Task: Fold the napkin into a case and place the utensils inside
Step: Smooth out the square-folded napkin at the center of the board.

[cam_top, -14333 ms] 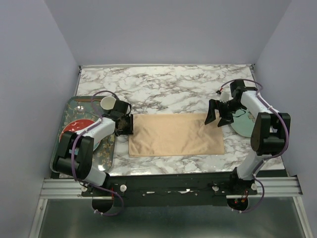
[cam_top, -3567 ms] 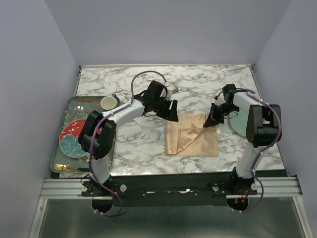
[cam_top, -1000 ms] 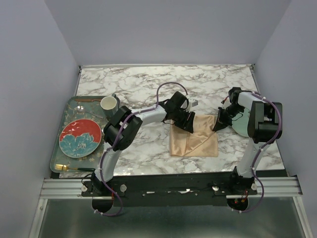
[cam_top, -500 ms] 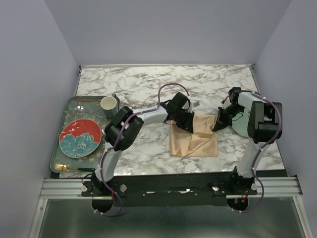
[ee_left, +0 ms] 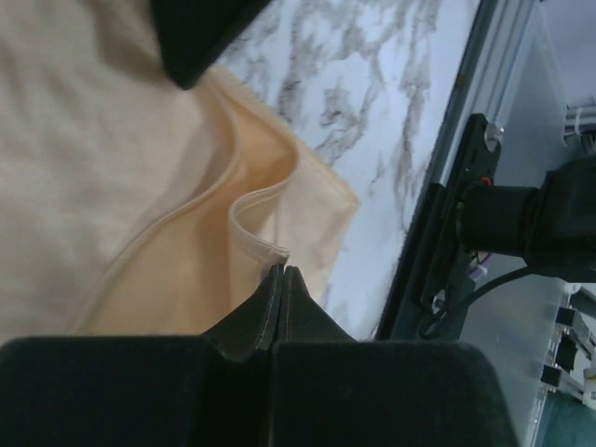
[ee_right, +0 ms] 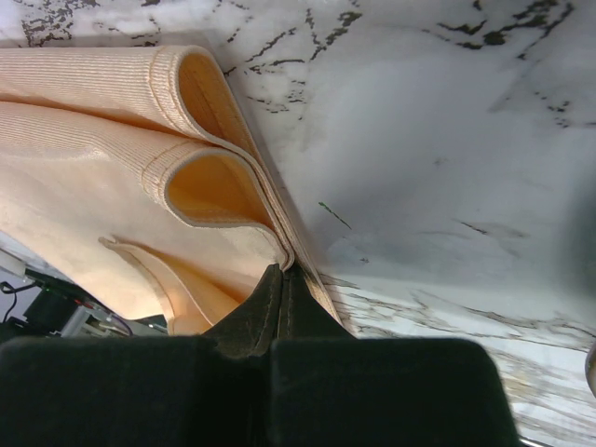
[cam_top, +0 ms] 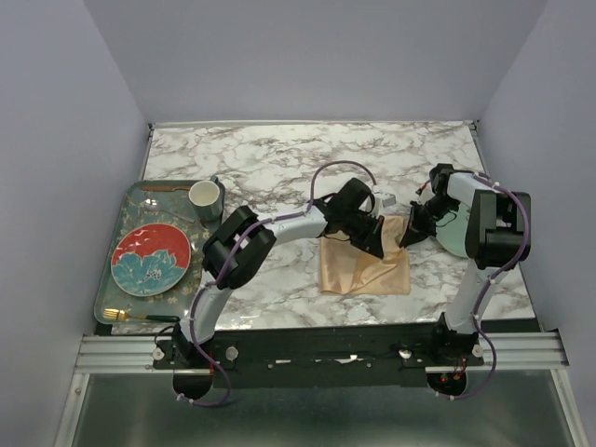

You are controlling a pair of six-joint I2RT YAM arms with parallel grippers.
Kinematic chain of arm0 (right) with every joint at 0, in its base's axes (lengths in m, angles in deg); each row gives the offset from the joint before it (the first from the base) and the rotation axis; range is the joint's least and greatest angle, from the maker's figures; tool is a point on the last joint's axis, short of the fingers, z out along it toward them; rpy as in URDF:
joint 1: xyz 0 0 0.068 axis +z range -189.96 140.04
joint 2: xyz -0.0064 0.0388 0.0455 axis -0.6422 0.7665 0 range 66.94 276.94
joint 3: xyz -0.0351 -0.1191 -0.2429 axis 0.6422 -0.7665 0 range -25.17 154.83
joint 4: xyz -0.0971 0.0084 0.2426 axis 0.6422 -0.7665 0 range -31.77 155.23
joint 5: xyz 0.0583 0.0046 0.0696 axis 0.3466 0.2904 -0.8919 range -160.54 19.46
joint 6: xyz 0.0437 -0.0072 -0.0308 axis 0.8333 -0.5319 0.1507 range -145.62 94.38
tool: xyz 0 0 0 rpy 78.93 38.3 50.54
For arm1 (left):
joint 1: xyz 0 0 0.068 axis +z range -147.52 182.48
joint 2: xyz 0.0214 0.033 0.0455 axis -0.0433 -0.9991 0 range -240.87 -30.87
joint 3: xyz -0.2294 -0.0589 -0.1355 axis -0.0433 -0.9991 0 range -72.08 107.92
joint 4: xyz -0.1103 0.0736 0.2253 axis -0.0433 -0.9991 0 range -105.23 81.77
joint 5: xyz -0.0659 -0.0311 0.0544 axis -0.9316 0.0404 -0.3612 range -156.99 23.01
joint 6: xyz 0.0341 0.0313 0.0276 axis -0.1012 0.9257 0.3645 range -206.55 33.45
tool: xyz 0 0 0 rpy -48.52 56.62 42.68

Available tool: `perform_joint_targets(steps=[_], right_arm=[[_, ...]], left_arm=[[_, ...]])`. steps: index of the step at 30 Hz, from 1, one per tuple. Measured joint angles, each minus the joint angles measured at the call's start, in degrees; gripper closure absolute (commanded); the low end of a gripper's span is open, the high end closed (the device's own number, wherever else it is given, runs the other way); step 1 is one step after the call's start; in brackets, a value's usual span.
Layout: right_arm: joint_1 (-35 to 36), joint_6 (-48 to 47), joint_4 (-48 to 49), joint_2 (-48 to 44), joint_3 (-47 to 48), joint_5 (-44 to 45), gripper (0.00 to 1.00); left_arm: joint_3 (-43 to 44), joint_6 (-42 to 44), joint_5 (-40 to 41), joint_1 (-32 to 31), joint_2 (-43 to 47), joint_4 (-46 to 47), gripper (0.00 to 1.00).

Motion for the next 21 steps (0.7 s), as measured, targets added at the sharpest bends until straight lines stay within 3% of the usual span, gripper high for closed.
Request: perform_joint_targets(steps=[5,9,21], right_arm=[[0.00,-0.04,-0.02,0.00,0.00,-0.04,0.91],[0.00,-0.07,-0.07,0.00,0.07,-0.02,0.91],[0.00,-0.07,-0.09,0.00,0.09,0.00,0.91]], left_arm=[[1.55,-0.24,-1.44,-3.45,-0.02,1.42,1.00],[1.53,0.15,-1.90,-3.80,0.02,1.18,0.66],[-6.19,0.98,4.59,4.66,5.81,-1.03,0.62]])
